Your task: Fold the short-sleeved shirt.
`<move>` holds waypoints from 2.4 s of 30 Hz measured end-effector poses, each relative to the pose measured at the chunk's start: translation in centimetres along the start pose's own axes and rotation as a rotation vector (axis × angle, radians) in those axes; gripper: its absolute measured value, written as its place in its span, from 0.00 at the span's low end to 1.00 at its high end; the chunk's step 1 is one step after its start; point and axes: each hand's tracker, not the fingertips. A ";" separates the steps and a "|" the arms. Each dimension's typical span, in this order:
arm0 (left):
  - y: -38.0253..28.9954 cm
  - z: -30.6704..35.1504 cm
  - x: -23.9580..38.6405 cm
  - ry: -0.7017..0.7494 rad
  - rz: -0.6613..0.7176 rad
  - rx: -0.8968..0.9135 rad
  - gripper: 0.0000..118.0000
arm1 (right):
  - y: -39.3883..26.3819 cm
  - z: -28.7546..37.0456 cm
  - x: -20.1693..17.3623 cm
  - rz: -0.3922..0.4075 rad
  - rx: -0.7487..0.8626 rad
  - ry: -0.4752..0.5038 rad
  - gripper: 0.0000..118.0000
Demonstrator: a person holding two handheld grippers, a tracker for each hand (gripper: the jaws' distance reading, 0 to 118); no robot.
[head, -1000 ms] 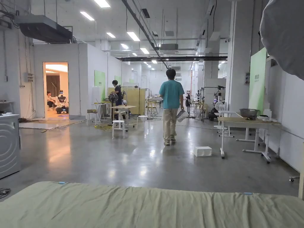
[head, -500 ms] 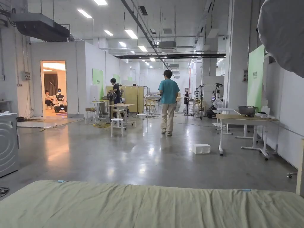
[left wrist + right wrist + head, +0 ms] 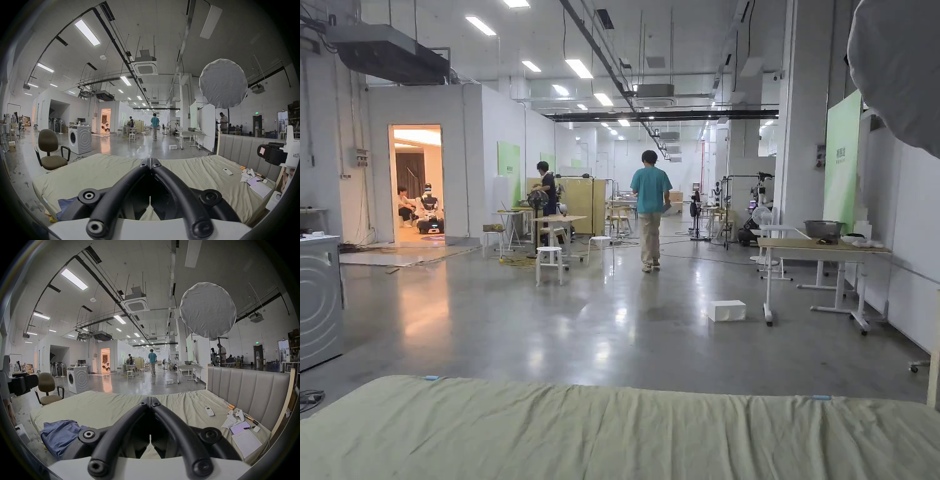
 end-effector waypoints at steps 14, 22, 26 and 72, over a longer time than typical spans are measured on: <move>-0.8 -0.2 -0.1 0.039 -0.310 -0.019 0.00 | 0.3 -0.1 -0.2 0.170 -0.008 -0.013 0.00; -6.0 -0.3 1.1 0.042 -1.188 -0.043 0.00 | -2.7 -0.3 -3.2 0.981 0.003 0.026 0.00; -12.8 1.1 -0.5 -0.214 -1.706 -0.103 0.00 | -10.3 1.6 -4.1 1.688 -0.001 0.328 0.00; -26.9 -21.3 -21.9 0.110 0.160 -0.876 0.68 | -13.6 0.6 3.4 -0.037 -0.612 0.005 0.00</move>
